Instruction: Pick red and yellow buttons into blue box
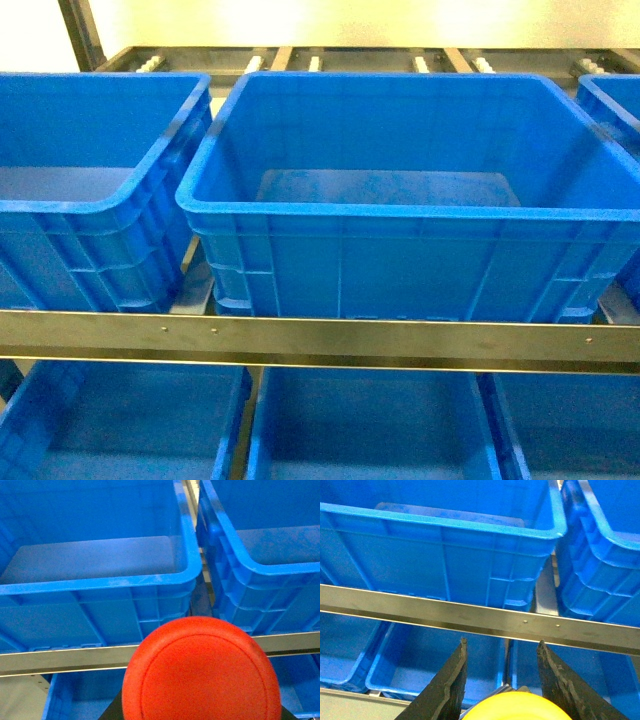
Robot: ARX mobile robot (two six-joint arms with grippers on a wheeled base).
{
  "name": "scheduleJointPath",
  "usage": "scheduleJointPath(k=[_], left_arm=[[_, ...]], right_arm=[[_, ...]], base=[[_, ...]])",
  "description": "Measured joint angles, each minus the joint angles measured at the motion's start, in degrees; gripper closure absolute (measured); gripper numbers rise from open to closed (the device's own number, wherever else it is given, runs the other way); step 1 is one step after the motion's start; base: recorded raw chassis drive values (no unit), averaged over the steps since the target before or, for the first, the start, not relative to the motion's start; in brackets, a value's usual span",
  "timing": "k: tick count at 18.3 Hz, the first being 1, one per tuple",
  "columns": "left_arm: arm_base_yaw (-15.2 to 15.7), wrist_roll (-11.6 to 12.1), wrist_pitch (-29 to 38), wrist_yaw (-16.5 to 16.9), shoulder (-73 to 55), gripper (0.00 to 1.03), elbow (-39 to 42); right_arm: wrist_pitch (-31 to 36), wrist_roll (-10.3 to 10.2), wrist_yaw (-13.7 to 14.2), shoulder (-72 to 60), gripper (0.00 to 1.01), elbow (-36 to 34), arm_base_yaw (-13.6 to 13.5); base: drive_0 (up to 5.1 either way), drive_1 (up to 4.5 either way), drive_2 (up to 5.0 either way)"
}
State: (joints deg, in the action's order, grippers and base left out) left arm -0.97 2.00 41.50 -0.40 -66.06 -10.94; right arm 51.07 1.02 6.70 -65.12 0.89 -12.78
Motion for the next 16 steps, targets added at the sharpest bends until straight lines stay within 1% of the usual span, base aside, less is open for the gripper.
scheduleJointPath(k=[2,7,14,16], left_arm=[[-0.2,0.0,0.3,0.4,0.1,0.79,0.0],[0.0,0.0,0.4,0.0,0.2,0.79,0.1],[0.0,0.0,0.1,0.0,0.1,0.79,0.1],[0.0,0.0,0.1,0.0,-0.1,0.79,0.0]], right_arm=[[0.0,0.0,0.6,0.0,0.64,0.0,0.0],[0.2,0.0,0.3,0.3,0.64,0.0,0.0],[0.0,0.0,0.1,0.3,0.64,0.0,0.0],[0.0,0.0,0.1,0.0,0.64,0.1,0.0]], base=[[5.1,-2.35,-2.3],[5.1,-2.35,-2.3],[0.0,4.3,-4.3],[0.0,0.0,0.0]])
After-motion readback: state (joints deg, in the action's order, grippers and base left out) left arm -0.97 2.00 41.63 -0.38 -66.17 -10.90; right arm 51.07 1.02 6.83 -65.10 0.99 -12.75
